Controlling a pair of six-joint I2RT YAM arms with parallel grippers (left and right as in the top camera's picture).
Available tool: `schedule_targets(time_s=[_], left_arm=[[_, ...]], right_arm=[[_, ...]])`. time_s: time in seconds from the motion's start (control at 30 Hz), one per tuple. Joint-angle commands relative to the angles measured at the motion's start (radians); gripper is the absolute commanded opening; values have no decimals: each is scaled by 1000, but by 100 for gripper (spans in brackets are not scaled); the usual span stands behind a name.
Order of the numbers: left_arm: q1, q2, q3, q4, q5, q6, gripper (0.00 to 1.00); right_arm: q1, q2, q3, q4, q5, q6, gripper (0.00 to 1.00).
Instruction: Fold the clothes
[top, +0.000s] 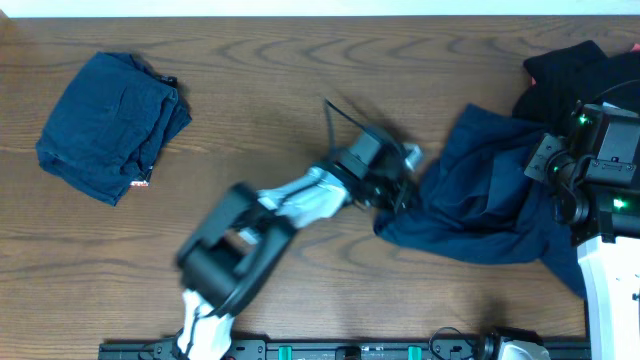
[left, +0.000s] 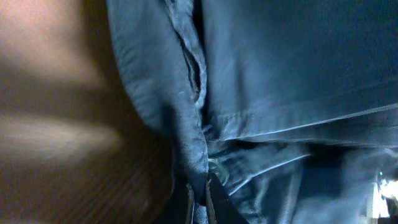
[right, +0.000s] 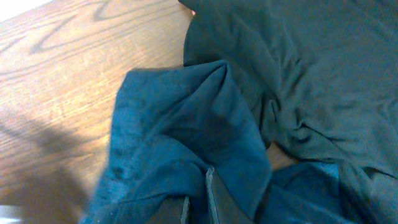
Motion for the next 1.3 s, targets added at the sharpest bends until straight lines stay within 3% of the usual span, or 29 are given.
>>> schedule_targets(time_s=[0.0,0.27,0.47,0.63,0.77,0.9,1.07,1.17,1.27], left_arm=[[101,-214,34,-37,-8,-1,6],[192,-534,34,-245,-157,34,6],[192,-721,34,-455,-350,70,6],[192,-832,34,-536,-558,70,6],[195,-824,34,-528,-773,70,6],[214,-742,34,-517,-798,70,6],[214,-666,34,-513,-802,70,6],[233,-660,34,-491,-819,69,6],[270,-664,34,-455,-872,66,6]], right_arm=[[-4,-3,18,0,9,-19,8],[-4,-14,18,3,11,-19,8],[-4,-118,35,3,11,-19,8],[-4,-201,81,43,10,-27,8],[-3,-189,83,149,-8,-27,4],[-2,-109,83,172,-142,-51,7],[-2,-3,83,-17,-430,-95,19],[7,68,81,-168,-500,-161,23],[45,146,72,-290,-551,-237,34]])
